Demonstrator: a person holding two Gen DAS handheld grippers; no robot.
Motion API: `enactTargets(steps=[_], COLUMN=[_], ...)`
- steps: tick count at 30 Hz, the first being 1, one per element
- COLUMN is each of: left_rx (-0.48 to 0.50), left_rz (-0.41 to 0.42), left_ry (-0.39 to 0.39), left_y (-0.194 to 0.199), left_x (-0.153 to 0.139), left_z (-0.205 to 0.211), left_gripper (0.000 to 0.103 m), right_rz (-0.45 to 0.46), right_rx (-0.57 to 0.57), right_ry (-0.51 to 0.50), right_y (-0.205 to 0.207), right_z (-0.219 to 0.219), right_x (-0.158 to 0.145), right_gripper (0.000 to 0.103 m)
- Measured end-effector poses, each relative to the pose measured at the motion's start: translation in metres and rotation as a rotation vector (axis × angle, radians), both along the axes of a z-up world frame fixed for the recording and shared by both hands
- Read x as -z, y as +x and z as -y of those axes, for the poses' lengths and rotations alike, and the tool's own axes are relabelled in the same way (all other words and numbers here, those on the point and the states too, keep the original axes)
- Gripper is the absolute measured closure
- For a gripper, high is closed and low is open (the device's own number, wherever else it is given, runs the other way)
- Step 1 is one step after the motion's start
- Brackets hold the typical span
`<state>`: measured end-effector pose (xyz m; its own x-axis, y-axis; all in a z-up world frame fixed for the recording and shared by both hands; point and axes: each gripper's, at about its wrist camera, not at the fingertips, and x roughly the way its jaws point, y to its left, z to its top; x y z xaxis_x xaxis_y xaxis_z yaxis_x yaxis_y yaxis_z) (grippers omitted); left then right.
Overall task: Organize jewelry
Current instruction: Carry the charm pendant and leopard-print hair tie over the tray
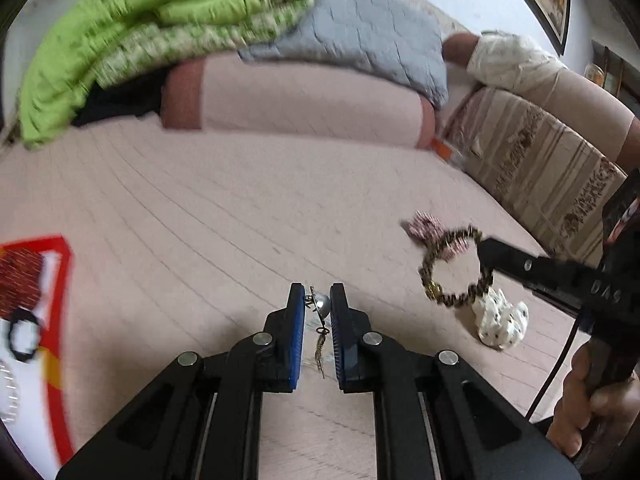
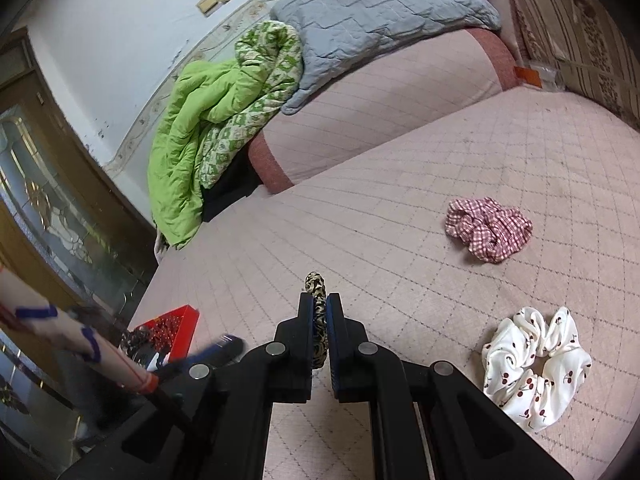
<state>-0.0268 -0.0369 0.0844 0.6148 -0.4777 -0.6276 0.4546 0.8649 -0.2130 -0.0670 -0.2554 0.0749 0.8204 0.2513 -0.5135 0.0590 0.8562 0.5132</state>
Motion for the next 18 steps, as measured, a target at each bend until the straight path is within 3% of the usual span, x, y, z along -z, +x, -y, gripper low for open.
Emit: enactTargets(steps=[3,7,18], left_rx=[-0.060,-0.110,-0.129], left_rz=[0.063,0.083,0.069], left_ry=[0.049,0.099,0.104], left_y=[-0.012,-0.019,-0.017], left_x=[-0.009,-0.006,0.004], left_z=[-0.016,-0.028,-0.044], left_gripper=[0.091,0.091,0.091], right_rz=[0.018,0.038,0.018], right_rx=[-0.032,-0.075,-0.133], right_ry=[-0.025,-0.068,-0.137], right_y=[-0.001,0.000,0.005], right_z=[-0.009,-0.024,-0.049], right_x=[-0.003,-0.006,0.002], right_gripper=[0.096,0.096,0.096])
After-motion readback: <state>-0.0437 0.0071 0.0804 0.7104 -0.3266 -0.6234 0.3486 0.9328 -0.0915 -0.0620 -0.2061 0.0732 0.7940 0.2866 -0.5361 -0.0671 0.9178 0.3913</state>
